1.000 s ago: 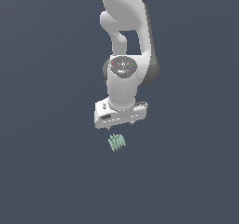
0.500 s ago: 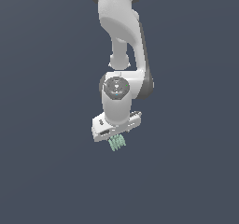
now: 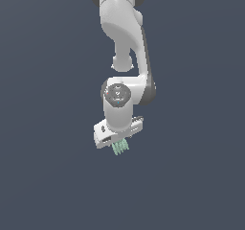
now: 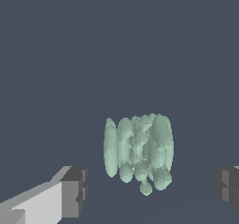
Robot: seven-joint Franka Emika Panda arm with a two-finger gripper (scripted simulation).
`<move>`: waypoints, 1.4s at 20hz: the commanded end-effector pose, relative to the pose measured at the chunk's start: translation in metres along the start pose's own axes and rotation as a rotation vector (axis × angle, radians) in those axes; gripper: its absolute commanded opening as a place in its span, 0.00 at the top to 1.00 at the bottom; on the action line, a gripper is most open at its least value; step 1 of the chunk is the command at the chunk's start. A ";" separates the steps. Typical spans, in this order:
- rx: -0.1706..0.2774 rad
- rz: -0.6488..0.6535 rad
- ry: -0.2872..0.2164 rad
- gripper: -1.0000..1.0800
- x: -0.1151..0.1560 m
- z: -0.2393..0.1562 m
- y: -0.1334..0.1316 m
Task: Pick up the object and move it to a goal position.
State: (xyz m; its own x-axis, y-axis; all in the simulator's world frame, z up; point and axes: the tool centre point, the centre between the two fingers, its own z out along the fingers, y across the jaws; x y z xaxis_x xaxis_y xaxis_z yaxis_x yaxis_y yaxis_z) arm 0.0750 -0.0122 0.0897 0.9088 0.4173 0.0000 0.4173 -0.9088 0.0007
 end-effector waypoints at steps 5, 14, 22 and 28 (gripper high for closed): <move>0.001 -0.002 0.000 0.04 0.000 0.024 -0.001; 0.001 -0.004 0.000 0.04 0.000 0.050 0.000; 0.001 -0.004 0.000 1.00 0.000 0.049 0.000; 0.001 -0.004 0.000 1.00 0.000 0.048 0.000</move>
State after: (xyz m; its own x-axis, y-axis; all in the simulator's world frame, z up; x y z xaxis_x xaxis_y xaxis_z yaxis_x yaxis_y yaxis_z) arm 0.0751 -0.0122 0.0405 0.9071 0.4210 -0.0006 0.4210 -0.9071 -0.0002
